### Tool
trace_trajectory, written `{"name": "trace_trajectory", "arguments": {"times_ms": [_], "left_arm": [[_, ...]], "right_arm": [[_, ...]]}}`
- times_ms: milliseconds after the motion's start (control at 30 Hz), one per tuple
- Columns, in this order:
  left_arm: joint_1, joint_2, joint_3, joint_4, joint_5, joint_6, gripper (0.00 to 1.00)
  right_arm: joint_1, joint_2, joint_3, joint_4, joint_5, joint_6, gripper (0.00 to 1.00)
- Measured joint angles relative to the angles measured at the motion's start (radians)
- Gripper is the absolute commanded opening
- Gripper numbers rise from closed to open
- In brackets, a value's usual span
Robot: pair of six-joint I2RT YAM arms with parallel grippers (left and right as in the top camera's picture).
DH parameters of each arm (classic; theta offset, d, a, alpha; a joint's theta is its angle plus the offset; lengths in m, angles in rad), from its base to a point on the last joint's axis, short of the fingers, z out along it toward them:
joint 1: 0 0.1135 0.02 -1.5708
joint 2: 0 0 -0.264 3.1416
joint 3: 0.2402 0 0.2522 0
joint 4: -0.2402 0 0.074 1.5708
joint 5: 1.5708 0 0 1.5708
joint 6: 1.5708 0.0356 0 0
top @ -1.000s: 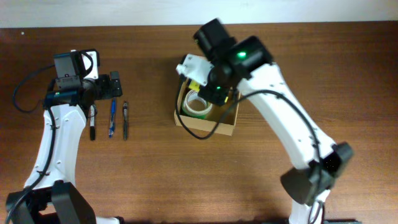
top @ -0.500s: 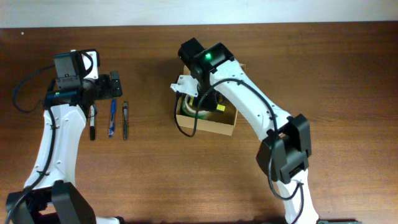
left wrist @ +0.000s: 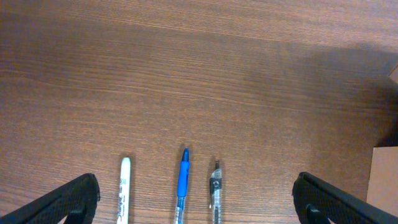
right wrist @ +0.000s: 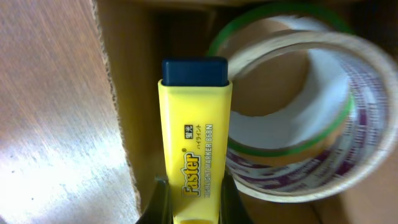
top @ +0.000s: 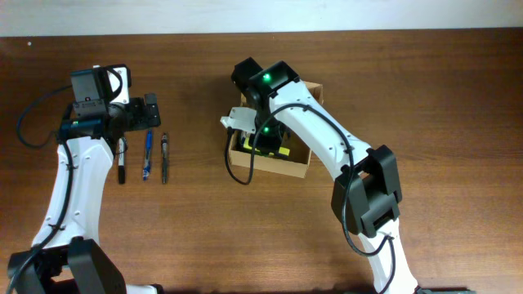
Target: Pack container
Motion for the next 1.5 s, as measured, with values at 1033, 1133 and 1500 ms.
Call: {"name": "trace_trajectory", "arguments": {"times_ms": [1033, 1133, 1500], "left_arm": [[0.0, 0.0, 0.0, 0.0, 0.0, 0.0, 0.99], [0.0, 0.0, 0.0, 0.0, 0.0, 0.0, 0.99], [0.0, 0.0, 0.0, -0.061, 0.016, 0.0, 0.99]], "right_arm": [[-0.006, -0.267, 0.08, -0.049, 0.049, 0.144, 0.51], [-0.054, -0.41, 0.114, -0.012, 0.097, 0.239, 0.61], [-0.749, -0.565, 0.181, -0.063, 0.01, 0.624, 0.63]]}}
